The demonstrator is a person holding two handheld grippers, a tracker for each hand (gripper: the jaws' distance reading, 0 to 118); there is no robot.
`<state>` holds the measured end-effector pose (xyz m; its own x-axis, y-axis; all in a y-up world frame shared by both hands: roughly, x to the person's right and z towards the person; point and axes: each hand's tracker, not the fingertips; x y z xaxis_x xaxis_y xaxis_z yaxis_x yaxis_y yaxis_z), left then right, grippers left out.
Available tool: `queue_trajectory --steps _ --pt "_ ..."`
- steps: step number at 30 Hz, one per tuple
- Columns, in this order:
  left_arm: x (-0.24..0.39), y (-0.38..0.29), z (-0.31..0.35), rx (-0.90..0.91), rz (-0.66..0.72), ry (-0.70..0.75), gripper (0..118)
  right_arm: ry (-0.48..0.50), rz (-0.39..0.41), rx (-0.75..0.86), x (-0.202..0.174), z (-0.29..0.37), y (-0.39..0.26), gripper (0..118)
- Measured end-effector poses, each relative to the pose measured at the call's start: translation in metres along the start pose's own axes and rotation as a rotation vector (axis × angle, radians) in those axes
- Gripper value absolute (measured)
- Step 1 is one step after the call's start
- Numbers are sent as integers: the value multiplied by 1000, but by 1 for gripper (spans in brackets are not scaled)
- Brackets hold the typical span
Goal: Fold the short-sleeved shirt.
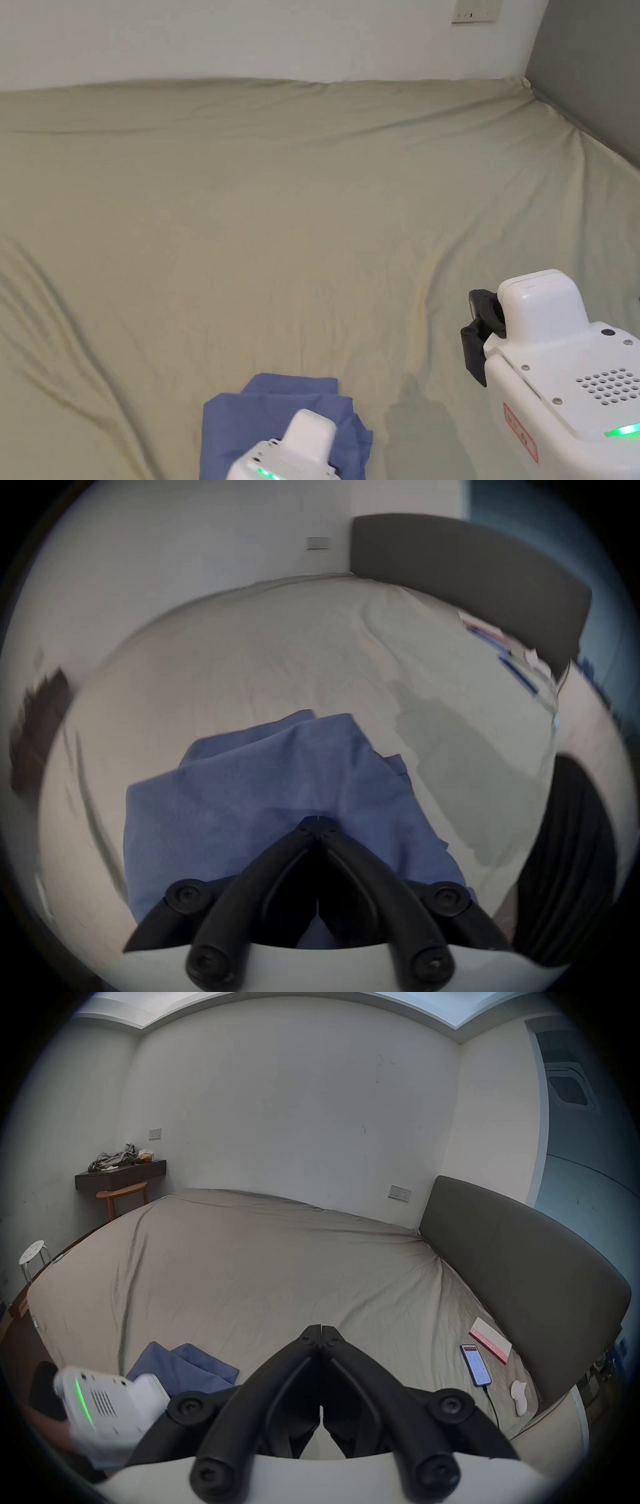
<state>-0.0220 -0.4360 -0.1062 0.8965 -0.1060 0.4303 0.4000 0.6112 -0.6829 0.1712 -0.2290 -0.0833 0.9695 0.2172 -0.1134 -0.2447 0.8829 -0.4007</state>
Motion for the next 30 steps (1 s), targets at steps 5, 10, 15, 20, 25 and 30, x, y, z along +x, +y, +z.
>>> queue_trajectory --steps 5,10,15,20,25,30 --pt "42 -1 4 53 -154 44 0 -8 -1 -6 7 -1 -5 0" --pt "69 -10 6 -9 -200 -318 0 -10 -2 -13 9 -5 -6 0" --pt "35 -22 47 53 -70 -454 0 10 -9 -1 2 -12 -4 0" --pt "-67 -32 98 258 132 -238 0 96 -11 -15 -24 -28 -9 0" --pt "-158 -51 116 287 341 -49 0 260 -44 -110 -65 -58 -36 0" --pt "-198 -69 101 228 502 -97 0 373 57 -296 -116 -92 -95 0"
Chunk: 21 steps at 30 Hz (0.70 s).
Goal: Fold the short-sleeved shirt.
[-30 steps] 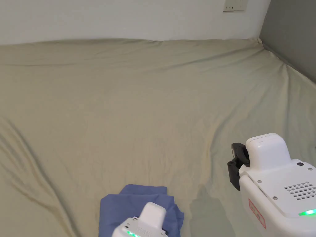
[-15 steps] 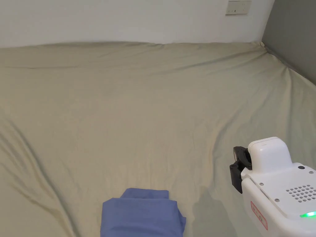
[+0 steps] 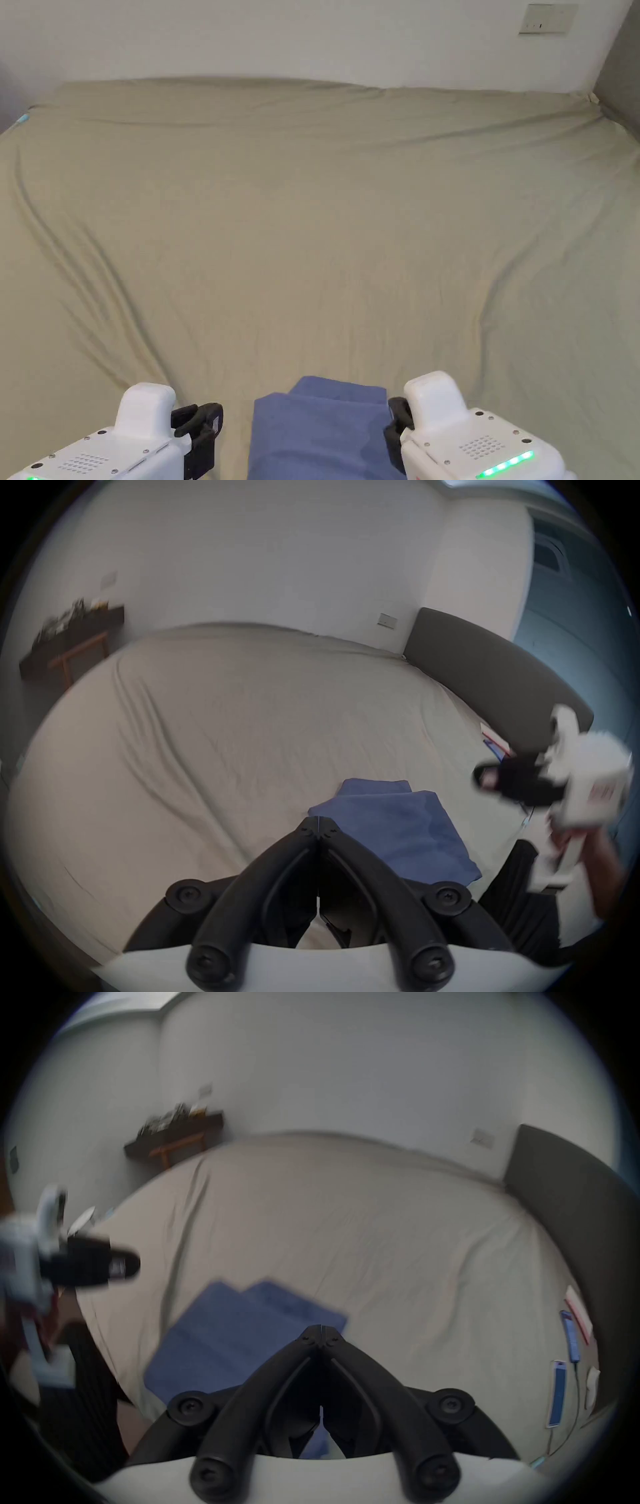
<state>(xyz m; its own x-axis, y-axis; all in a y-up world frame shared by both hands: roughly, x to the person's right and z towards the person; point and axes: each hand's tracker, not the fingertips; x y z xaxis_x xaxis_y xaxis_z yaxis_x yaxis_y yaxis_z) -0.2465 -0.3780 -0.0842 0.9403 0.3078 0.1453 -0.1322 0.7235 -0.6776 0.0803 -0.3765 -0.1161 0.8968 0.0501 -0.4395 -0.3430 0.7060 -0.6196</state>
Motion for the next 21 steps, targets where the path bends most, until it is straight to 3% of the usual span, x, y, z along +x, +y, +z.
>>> queue_trajectory --steps 3,5,6,8,10,19,21 --pt "-15 -7 -14 -78 113 -49 3 90 36 -215 -15 -38 -34 0" --pt "-20 -12 -24 -134 156 -87 16 94 88 -277 -18 -55 -59 0" --pt "-22 -14 -28 -161 170 -109 31 49 120 -110 -19 -44 -56 0" --pt "-21 -18 -40 -217 200 -161 77 69 102 -203 -17 -42 -40 0" --pt "-22 -20 -53 -250 248 -216 110 88 100 -241 -14 -45 -34 0" --pt "-25 -35 -135 -508 650 -536 111 176 -45 -233 12 -46 -41 0" --pt "-29 -40 -146 -476 659 -538 111 183 -60 -224 14 -47 -45 0"
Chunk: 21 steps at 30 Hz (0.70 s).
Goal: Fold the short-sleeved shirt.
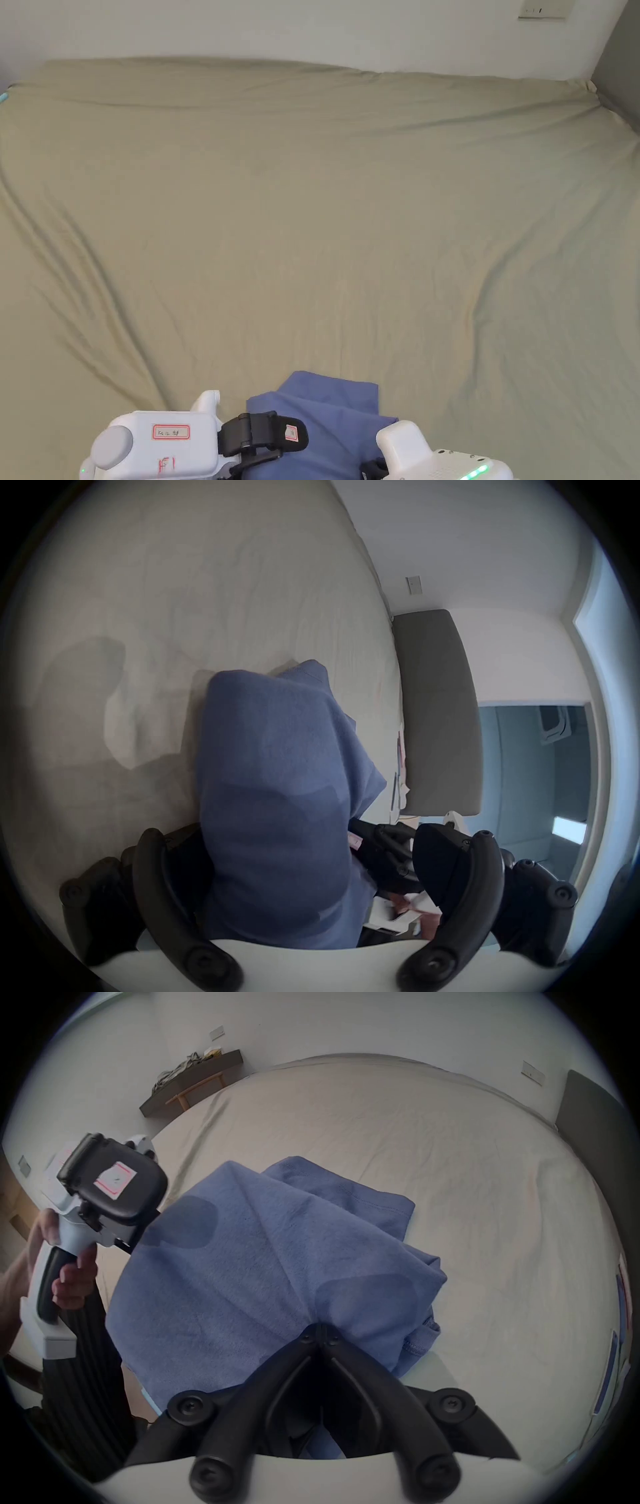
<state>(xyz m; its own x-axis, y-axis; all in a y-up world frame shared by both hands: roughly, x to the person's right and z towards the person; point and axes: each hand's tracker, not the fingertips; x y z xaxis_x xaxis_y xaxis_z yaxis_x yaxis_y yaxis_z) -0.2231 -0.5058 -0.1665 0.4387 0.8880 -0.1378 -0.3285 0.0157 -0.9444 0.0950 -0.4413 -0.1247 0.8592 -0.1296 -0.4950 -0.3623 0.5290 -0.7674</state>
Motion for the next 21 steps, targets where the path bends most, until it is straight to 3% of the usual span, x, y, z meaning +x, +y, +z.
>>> queue_trajectory --steps 2,3,4,5,6,8,13,17,21 --pt "-1 4 3 -7 65 -61 108 4 -11 6 2 0 -1 0" --pt "-2 2 3 -4 85 -64 96 6 -15 7 2 1 -1 0" --pt "-2 1 2 -3 66 -46 61 6 -17 7 9 -6 -4 0" --pt "-3 1 1 13 35 42 37 4 -14 7 9 -6 -4 0" --pt "-2 -1 -1 22 -10 152 35 1 -8 7 10 -6 -4 0" --pt "-6 -5 0 38 1 63 35 -5 5 7 3 -5 -2 0" --pt "10 -17 4 72 -51 127 34 -10 -8 11 10 4 5 0" --pt "36 -27 21 94 -150 205 34 -35 -57 169 9 46 29 0" --pt "47 -33 41 116 -149 176 33 -150 -33 309 9 85 57 0"
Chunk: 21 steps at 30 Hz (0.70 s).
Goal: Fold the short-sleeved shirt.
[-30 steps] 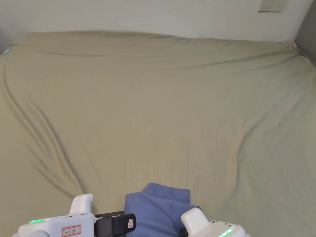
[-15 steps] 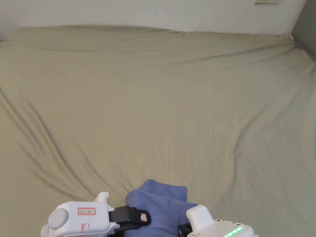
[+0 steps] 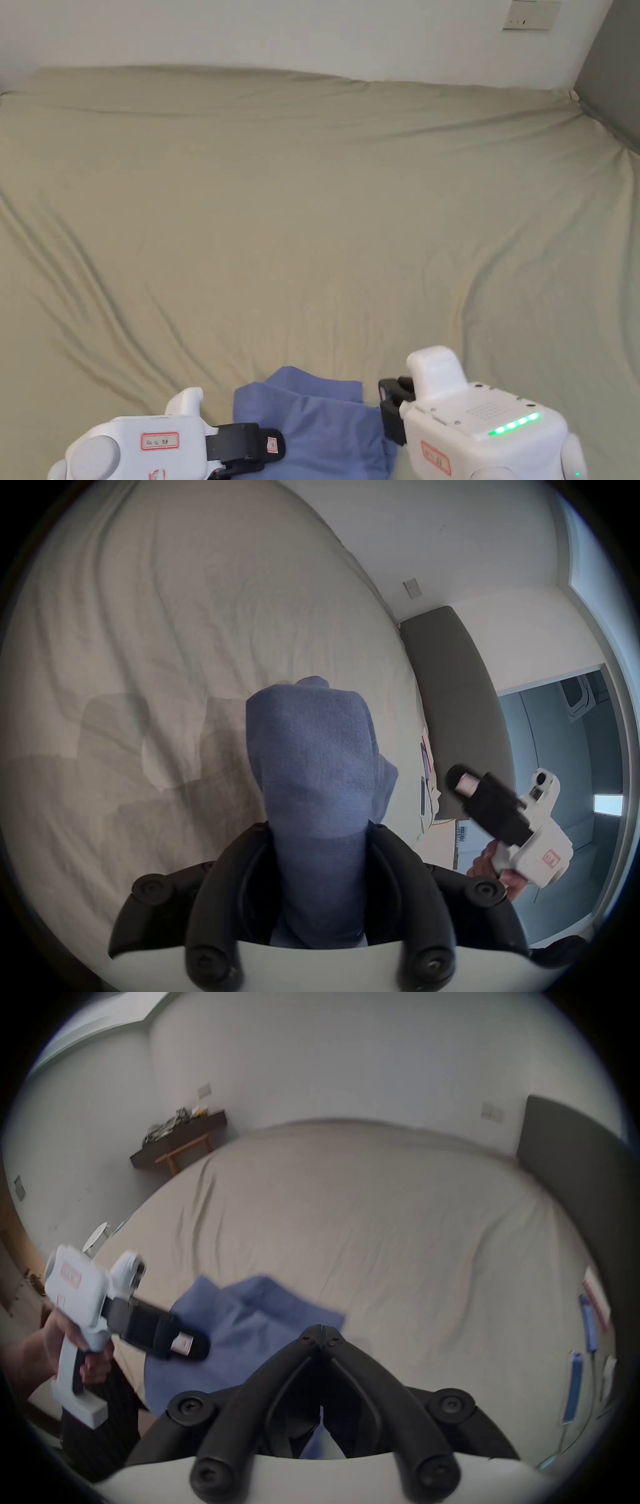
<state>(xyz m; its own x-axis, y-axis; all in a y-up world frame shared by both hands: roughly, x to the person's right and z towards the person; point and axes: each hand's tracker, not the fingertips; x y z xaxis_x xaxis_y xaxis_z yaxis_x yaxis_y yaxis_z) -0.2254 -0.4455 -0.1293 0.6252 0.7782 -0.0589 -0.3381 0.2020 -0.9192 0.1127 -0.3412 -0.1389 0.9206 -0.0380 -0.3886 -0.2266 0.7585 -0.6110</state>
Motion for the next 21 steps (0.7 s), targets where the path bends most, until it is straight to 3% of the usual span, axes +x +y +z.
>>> queue_trajectory --steps 6,10,13,21 --pt "-6 5 48 69 -40 61 33 -144 38 185 -26 43 48 0" --pt "-17 5 85 101 -85 139 33 -179 47 256 -45 57 66 0" --pt "-29 5 111 112 -110 188 33 -219 109 296 -72 61 76 0" --pt "-60 9 169 151 -105 297 33 -183 141 281 -103 38 80 0"
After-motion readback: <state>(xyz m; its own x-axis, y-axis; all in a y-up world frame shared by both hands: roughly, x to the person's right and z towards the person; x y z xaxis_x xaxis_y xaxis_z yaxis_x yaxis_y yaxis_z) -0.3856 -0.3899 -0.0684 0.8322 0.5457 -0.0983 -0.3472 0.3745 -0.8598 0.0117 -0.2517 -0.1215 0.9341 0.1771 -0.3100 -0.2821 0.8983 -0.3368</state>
